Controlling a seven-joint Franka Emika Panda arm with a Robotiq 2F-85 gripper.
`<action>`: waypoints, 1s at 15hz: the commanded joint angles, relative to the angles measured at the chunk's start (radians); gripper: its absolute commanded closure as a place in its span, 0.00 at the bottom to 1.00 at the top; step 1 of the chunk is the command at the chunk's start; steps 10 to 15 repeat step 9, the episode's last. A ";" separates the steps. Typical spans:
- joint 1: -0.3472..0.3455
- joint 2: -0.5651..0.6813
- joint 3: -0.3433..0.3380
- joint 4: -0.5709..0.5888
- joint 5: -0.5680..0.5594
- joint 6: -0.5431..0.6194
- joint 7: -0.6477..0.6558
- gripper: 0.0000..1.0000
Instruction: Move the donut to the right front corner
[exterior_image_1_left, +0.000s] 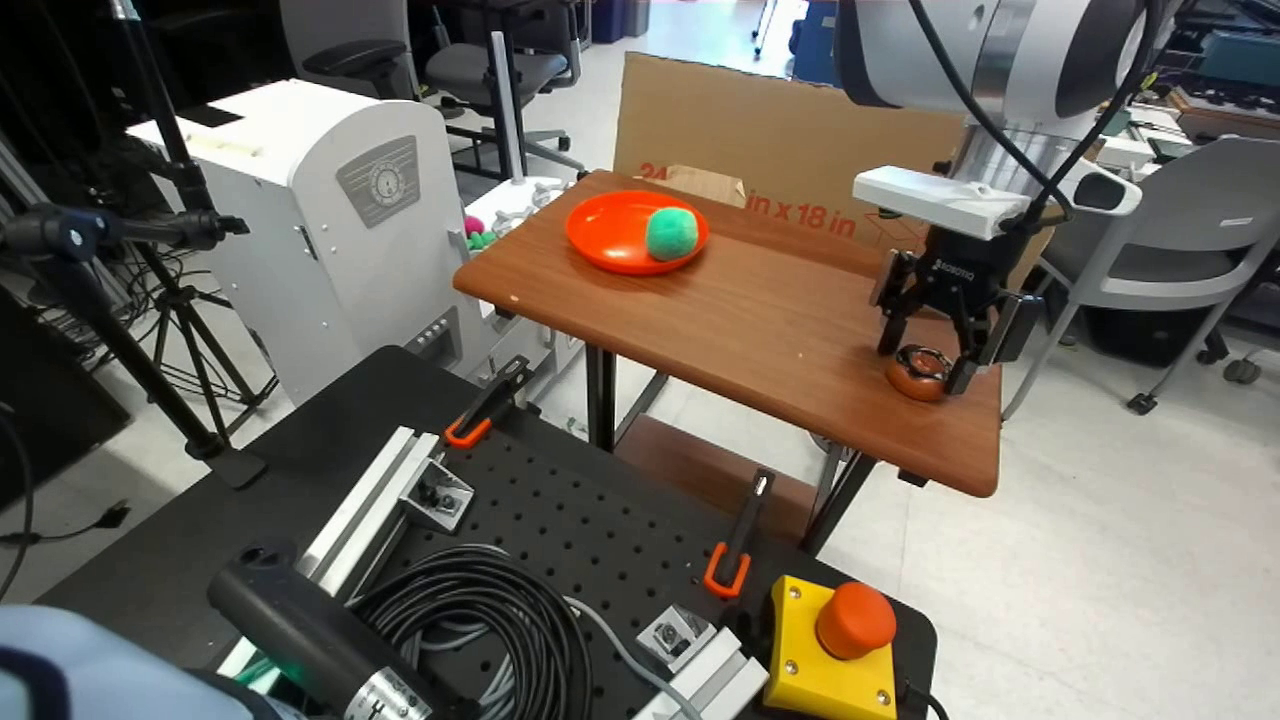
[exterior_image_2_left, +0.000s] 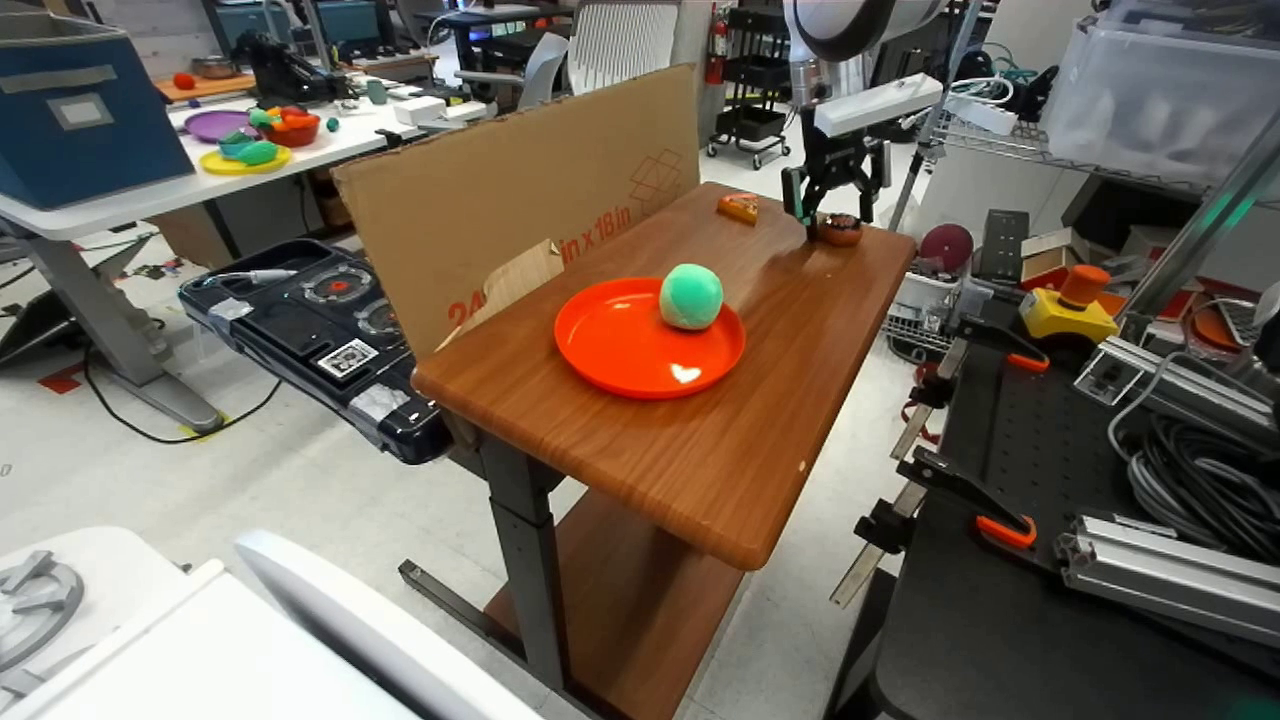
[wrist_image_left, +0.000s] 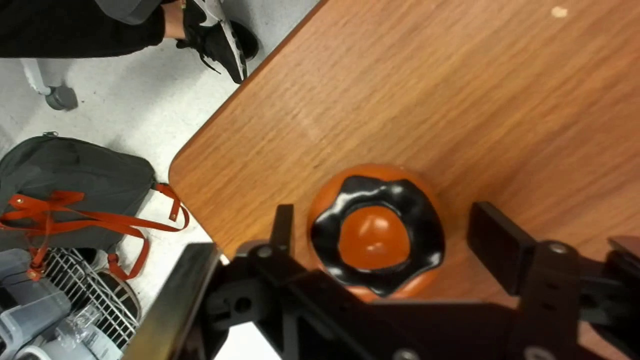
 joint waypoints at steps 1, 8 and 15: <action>0.016 -0.101 0.021 -0.098 0.007 0.000 -0.042 0.00; 0.038 -0.248 0.068 -0.222 -0.001 0.046 -0.120 0.00; 0.044 -0.283 0.073 -0.254 -0.001 0.051 -0.124 0.00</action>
